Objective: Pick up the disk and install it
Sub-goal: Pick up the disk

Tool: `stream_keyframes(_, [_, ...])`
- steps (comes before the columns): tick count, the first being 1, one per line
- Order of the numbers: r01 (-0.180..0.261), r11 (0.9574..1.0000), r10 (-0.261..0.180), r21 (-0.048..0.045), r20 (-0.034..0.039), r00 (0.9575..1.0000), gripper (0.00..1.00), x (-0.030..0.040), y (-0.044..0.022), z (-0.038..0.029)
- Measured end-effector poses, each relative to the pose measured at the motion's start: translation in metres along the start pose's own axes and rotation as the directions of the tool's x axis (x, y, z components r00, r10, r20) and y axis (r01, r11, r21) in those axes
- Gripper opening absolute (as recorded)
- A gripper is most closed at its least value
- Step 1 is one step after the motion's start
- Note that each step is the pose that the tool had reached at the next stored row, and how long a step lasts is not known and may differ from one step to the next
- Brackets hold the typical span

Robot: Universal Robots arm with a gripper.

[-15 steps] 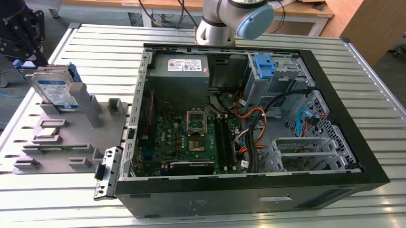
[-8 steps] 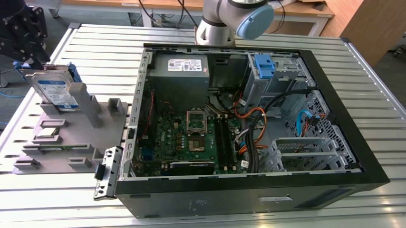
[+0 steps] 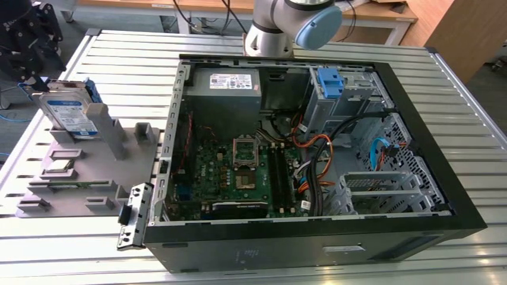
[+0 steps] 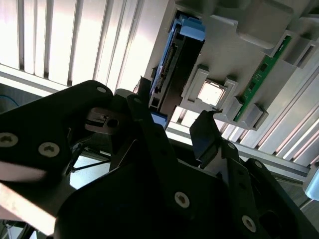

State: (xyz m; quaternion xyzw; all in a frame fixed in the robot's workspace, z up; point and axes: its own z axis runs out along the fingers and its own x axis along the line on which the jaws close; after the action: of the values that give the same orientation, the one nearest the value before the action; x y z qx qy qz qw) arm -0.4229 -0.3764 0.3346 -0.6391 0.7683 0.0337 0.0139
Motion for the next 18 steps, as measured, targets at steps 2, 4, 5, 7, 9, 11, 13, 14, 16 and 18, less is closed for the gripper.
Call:
stream_keyframes(2, [0.002, 1.0000, -0.002, -0.0001, 0.0000, 1.0000, 0.59, 0.0000, 0.0000, 0.0002])
stream_keyframes(4, [0.015, 0.9999, -0.015, -0.0008, -0.0004, 0.9999, 0.59, 0.0001, 0.0000, 0.0011])
stream_keyframes(5, [0.021, 0.9998, -0.021, -0.0011, -0.0006, 0.9998, 0.59, 0.0001, 0.0000, 0.0018])
stream_keyframes(7, [0.031, 0.9995, -0.031, -0.0018, -0.0010, 0.9995, 0.59, 0.0003, 0.0000, 0.0035])
stream_keyframes(9, [0.043, 0.9991, -0.043, -0.0024, -0.0013, 0.9991, 0.59, 0.0004, -0.0001, 0.0055])
stream_keyframes(11, [0.062, 0.9981, -0.062, -0.0036, -0.0019, 0.9981, 0.59, 0.0005, -0.0001, 0.0072])
stream_keyframes(13, [0.084, 0.9965, -0.084, -0.0050, -0.0025, 0.9965, 0.59, 0.0006, -0.0002, 0.0088])
stream_keyframes(14, [0.091, 0.9958, -0.091, -0.0057, -0.0028, 0.9958, 0.59, 0.0006, -0.0002, 0.0094])
stream_keyframes(16, [0.103, 0.9947, -0.103, -0.0063, -0.0031, 0.9947, 0.59, 0.0007, -0.0002, 0.0107])
stream_keyframes(18, [0.111, 0.9938, -0.111, -0.0069, -0.0034, 0.9938, 0.59, 0.0008, -0.0001, 0.0118])
